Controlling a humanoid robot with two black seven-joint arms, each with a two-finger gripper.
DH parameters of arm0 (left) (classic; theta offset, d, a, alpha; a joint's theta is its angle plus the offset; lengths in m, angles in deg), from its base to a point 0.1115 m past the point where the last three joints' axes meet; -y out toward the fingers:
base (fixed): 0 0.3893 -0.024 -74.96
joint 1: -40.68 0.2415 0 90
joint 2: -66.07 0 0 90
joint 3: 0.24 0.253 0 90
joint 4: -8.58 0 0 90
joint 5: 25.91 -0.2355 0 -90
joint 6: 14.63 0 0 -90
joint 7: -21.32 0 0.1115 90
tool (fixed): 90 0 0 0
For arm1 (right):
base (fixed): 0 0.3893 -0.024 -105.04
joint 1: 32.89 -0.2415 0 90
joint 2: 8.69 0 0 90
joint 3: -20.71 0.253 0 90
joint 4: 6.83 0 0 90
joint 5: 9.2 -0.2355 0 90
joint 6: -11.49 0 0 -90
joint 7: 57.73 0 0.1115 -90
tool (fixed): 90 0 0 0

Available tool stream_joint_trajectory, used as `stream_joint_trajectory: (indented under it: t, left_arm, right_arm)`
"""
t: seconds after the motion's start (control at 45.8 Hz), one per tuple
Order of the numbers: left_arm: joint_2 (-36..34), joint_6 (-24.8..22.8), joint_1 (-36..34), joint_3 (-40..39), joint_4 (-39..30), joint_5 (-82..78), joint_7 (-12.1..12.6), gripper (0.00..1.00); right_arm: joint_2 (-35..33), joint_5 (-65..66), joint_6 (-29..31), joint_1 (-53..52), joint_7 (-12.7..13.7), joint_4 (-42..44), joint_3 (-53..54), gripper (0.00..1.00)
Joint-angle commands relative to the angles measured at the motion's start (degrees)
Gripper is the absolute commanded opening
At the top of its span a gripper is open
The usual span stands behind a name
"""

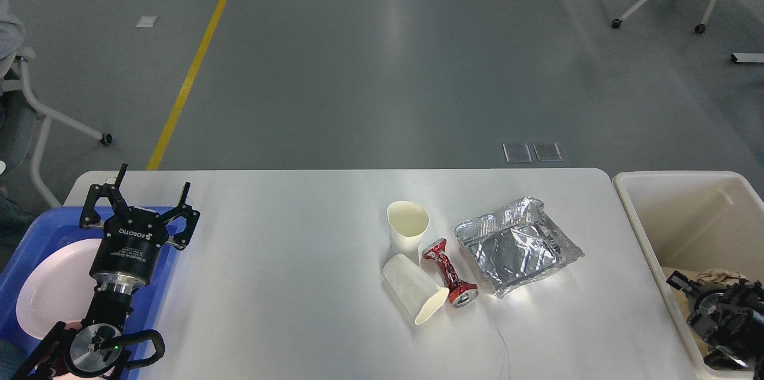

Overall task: Tidy desktop
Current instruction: 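Lower the right gripper into the bin and release the paper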

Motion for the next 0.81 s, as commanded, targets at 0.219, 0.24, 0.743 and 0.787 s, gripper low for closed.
stream_joint_trajectory:
  t: [0.219, 0.24, 0.743, 0.787]
  left_arm:
    - [0.0, 0.0, 0.0, 0.0, 0.0, 0.0, 0.0, 0.96]
    - [0.0, 0.0, 0.0, 0.0, 0.0, 0.0, 0.0, 0.96]
    - [0.0, 0.0, 0.0, 0.0, 0.0, 0.0, 0.0, 0.96]
    - [0.0, 0.0, 0.0, 0.0, 0.0, 0.0, 0.0, 0.96]
  right_arm:
    - [-0.6, 0.0, -5.8, 0.1, -0.1, -0.4, -0.1, 1.00]
    - [-0.6, 0.0, -6.1, 0.1, -0.1, -0.4, 0.0, 1.00]
    - [-1.9, 0.9, -6.0, 0.0, -0.5, -1.0, -0.1, 1.00]
    - [-2.0, 0.9, -5.8, -0.4, -0.5, -1.1, 0.0, 1.00]
